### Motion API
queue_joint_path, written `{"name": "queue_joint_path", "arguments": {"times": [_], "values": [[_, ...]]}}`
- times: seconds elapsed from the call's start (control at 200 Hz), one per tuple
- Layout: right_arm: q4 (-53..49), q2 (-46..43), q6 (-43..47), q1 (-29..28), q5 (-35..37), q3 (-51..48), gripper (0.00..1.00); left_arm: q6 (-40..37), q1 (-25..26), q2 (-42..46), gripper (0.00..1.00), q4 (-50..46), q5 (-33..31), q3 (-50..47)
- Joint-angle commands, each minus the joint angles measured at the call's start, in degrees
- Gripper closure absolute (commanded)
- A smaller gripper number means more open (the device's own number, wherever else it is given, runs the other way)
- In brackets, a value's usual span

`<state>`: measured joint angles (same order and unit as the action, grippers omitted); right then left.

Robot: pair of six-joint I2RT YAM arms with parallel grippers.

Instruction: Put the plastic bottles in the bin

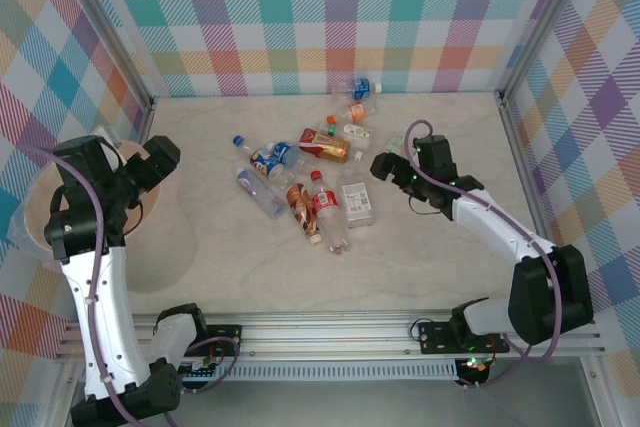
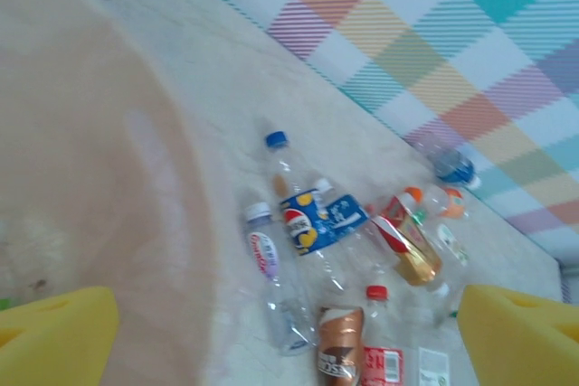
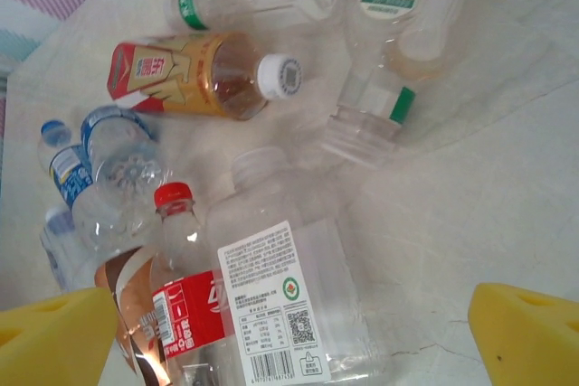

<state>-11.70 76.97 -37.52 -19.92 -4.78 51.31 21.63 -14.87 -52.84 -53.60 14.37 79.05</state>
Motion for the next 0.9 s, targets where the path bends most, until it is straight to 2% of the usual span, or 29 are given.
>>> {"name": "queue_joint_path", "arguments": {"times": [0.0, 0.115, 0.255, 0.41, 0.5, 0.65, 0.895], "values": [[-1.75, 1.52, 6.20, -1.78, -3.78, -0.21, 0.00, 0.18, 2.09, 1.03, 0.01, 2.28, 4.05, 2.07], [-3.72, 3.15, 7.72, -3.18, -3.22, 0.46, 0.00, 1.68, 5.71, 0.94, 0.00, 5.27, 5.88, 1.24], [-3.67, 4.44, 9.82, -4.95, -3.49, 0.87, 0.00, 2.61, 12.88, -0.63, 0.00, 8.16, 5.20, 1.60], [-5.07, 6.71, 11.32, -7.00, -1.21, 2.42, 0.00, 3.09, 23.55, -4.22, 0.00, 11.22, 0.40, 1.78], [-5.10, 8.25, 12.43, -8.21, -1.21, 3.24, 0.00, 2.58, 27.79, -7.39, 0.00, 11.26, -2.84, 2.41], [-7.19, 11.74, 14.45, -9.82, -1.89, 6.20, 0.00, 3.67, 29.19, -11.99, 0.00, 9.44, -4.66, 3.50], [-15.10, 18.11, 17.75, -13.26, 4.56, 11.70, 0.00, 4.47, 29.38, -11.96, 0.00, 7.54, -9.79, 2.65]]}}
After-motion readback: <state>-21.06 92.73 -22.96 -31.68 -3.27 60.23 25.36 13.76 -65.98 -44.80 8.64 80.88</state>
